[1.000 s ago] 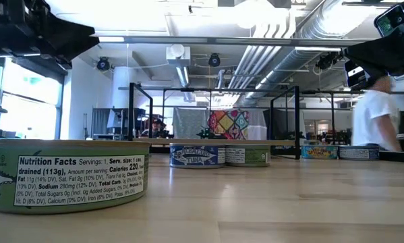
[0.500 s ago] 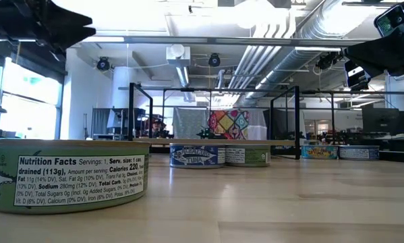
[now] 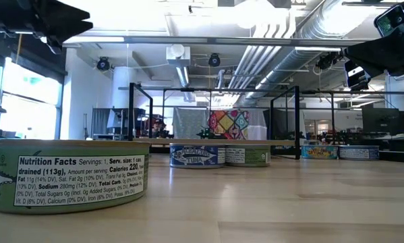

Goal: Stack canned seafood by type on shelf
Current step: Put the blue tuna can on the shelf

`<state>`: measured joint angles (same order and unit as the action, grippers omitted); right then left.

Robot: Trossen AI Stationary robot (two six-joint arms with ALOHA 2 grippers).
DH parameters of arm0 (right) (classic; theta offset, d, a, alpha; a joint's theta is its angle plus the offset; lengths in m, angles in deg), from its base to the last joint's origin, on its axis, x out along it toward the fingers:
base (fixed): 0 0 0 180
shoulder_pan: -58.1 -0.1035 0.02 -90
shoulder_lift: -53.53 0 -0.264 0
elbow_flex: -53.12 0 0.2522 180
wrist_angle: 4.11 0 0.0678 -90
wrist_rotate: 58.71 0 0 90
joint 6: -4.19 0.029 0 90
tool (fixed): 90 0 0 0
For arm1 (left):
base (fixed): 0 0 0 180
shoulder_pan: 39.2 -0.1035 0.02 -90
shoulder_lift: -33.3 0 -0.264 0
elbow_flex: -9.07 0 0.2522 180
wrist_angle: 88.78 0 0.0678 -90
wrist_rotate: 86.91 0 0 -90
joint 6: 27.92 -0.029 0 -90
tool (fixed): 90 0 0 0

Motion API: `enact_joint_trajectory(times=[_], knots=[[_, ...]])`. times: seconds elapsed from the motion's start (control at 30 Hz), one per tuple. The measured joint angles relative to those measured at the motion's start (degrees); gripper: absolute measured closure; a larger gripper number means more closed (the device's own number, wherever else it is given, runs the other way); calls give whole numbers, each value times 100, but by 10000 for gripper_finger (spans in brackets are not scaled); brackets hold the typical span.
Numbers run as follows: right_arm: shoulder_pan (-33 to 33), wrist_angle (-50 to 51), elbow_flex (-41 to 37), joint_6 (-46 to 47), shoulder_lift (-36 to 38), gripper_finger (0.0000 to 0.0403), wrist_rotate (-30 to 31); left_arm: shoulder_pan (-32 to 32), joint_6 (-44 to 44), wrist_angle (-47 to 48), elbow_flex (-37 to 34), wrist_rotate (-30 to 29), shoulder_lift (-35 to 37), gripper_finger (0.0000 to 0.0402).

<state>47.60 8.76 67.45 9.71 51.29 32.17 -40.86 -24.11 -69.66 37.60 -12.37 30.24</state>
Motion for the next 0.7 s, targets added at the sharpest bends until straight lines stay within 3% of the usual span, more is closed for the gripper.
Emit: enact_joint_trajectory(times=[0.23,0.5,0.7], knots=[[0,0,0,0,0,391,0,132,-139,333,-95,285,111,287],[1,0,1,0,0,391,1,178,26,346,-97,553,112,393],[2,0,-1,0,0,391,1,183,216,346,-97,810,98,400]])
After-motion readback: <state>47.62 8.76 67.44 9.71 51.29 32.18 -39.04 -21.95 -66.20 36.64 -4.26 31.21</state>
